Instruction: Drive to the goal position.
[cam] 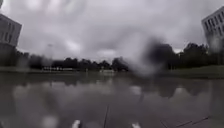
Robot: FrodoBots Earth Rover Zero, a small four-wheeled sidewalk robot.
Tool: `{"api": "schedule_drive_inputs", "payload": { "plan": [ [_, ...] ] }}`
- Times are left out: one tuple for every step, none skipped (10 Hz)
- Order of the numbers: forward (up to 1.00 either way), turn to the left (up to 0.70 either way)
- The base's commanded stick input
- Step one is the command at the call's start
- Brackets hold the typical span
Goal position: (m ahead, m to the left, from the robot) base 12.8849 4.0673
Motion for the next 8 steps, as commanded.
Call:
{"api": "schedule_drive_inputs", "payload": {
  "plan": [
    [0.70,0.00],
    [0.70,0.00],
    [0.70,0.00],
    [0.70,0.00],
    [0.70,0.00],
    [0.70,0.00],
    [0.70,0.00],
    [0.70,0.00]
  ]
}}
